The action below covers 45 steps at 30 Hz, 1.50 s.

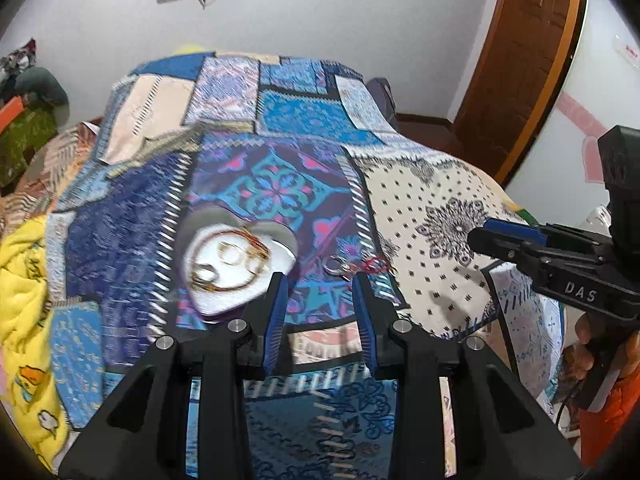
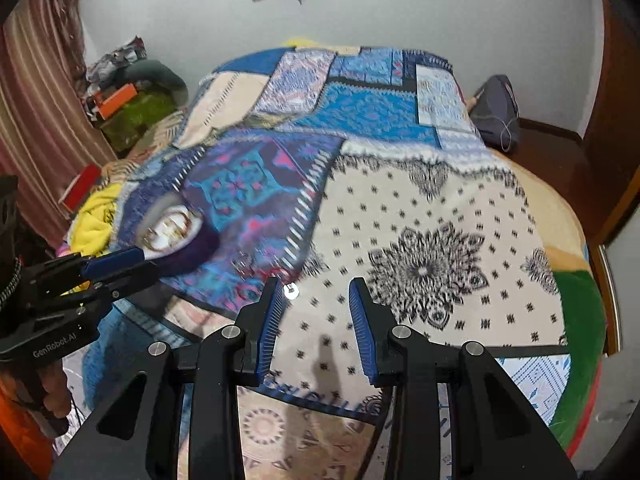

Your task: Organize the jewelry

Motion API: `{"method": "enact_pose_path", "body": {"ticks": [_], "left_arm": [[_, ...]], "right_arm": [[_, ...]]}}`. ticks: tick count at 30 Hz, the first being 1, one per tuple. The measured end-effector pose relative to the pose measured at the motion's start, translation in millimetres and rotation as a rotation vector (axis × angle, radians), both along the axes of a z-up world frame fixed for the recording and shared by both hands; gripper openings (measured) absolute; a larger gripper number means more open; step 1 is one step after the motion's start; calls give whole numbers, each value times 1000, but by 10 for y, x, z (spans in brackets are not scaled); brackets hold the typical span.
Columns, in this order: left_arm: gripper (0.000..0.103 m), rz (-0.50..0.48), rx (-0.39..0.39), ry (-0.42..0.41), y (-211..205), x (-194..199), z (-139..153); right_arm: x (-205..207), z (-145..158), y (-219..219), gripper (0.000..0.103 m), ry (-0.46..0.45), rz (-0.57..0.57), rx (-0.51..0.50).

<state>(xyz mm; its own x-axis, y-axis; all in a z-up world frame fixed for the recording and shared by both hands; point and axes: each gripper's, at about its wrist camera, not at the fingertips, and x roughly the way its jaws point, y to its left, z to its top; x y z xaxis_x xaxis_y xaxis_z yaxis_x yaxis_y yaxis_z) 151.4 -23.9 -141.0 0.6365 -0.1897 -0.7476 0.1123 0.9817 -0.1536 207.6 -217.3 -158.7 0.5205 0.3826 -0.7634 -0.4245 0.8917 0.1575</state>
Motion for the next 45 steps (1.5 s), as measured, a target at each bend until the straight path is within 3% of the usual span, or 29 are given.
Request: {"method": "enact_pose_path", "body": {"ticks": [15, 24, 34, 36, 37, 45], "left_arm": [[32, -47, -51, 137, -225, 415, -587], [32, -61, -34, 125, -265, 573, -632], [23, -54, 8, 113, -350, 672, -683], [21, -55, 18, 108, -366, 678, -686], [10, -56, 22, 107, -374, 684, -690], [10, -46, 31, 95, -363, 630, -656]], "right_arm": [[187, -472, 221, 31, 107, 119, -43], [201, -530, 303, 31, 80, 149, -30], [248, -571, 338, 10, 53, 163, -30], [240, -572, 346, 9, 47, 162, -34], [231, -571, 347, 9, 45, 162, -36], [174, -520, 284, 9, 44, 135, -36]]}}
